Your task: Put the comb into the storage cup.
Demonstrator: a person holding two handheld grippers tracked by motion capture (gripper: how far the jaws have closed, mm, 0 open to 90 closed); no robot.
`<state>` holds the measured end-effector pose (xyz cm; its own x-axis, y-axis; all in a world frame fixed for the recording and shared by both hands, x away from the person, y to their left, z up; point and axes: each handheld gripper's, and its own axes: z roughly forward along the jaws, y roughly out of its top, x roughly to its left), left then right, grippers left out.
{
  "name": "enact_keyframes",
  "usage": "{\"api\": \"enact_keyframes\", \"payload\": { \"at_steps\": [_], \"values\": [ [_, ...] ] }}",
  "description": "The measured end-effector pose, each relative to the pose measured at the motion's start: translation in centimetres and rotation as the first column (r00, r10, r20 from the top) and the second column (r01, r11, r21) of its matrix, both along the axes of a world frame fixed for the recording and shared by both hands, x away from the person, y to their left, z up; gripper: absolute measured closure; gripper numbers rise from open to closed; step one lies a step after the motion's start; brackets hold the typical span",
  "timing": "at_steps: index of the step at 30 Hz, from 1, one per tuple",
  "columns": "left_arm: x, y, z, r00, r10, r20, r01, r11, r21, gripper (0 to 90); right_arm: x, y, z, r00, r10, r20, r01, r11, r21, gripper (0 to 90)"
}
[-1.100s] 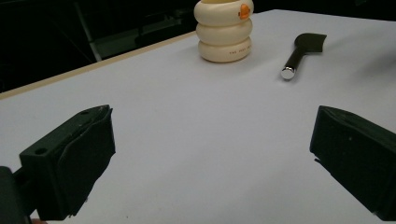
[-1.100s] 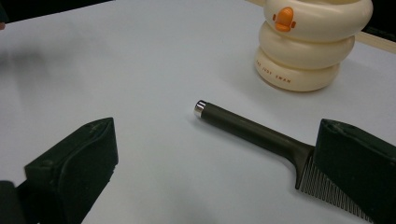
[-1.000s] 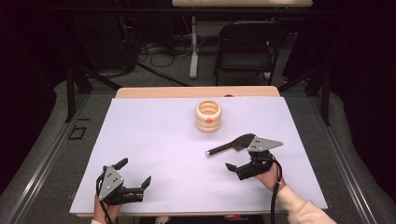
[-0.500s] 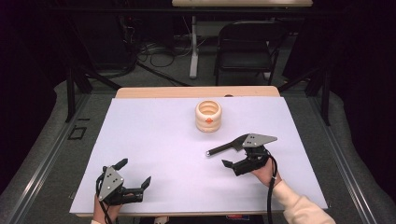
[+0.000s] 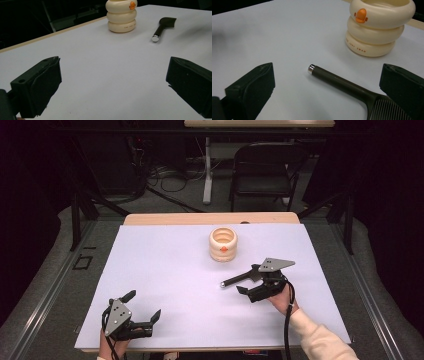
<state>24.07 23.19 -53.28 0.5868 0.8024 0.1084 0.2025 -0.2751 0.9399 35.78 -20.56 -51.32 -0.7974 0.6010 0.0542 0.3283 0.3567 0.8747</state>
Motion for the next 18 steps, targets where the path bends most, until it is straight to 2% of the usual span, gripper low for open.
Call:
{"api": "enact_keyframes", "payload": {
  "at_steps": [18],
  "values": [
    [0.0, -0.1, 0.0, 1.0, -0.001, -0.004, 0.001, 1.0, 0.001, 0.2, 1.5, 0.6, -0.2, 0.9997, -0.01, -0.021, 0.009, 0.9998, -0.018, 0.0]
  ]
}}
